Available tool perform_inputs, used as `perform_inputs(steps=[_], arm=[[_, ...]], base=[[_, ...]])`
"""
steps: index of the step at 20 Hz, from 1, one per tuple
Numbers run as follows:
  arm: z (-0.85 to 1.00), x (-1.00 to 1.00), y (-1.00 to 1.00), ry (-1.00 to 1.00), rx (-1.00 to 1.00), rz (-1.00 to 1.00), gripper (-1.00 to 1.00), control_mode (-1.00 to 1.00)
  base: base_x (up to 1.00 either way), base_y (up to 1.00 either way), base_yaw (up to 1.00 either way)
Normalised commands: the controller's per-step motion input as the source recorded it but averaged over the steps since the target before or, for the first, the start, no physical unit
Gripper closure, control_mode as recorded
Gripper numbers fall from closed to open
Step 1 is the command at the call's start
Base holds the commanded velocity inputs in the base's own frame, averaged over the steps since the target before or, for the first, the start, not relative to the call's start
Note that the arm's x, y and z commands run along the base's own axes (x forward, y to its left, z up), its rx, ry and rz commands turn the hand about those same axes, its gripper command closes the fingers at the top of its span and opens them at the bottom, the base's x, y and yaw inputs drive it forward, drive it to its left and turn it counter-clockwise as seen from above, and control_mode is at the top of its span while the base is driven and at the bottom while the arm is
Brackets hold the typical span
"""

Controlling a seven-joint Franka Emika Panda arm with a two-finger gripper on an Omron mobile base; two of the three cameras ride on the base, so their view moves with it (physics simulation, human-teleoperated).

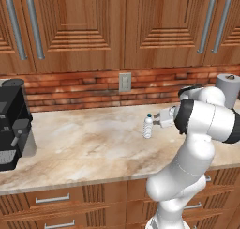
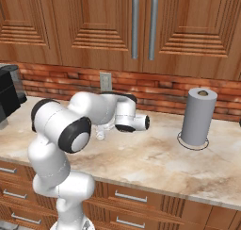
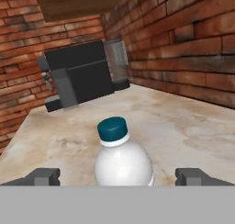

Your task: Move the drinks to the dining counter.

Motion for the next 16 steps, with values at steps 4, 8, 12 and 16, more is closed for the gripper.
perform_inputs(steps=[4, 8, 12, 16], arm=[[-0.02, 0.03, 0.00, 0.00, 0.00, 0.00, -1.00, -1.00], [0.00, 0.00, 0.00, 0.00, 0.00, 0.00, -1.00, -1.00], [0.00, 0.00, 0.00, 0.00, 0.00, 0.00, -1.00, -1.00], [0.00, 0.00, 0.00, 0.00, 0.00, 0.00, -1.00, -1.00]], base=[[0.00, 0.00, 0.00], [0.00, 0.00, 0.00], [0.00, 0.00, 0.00], [0.00, 0.00, 0.00]])
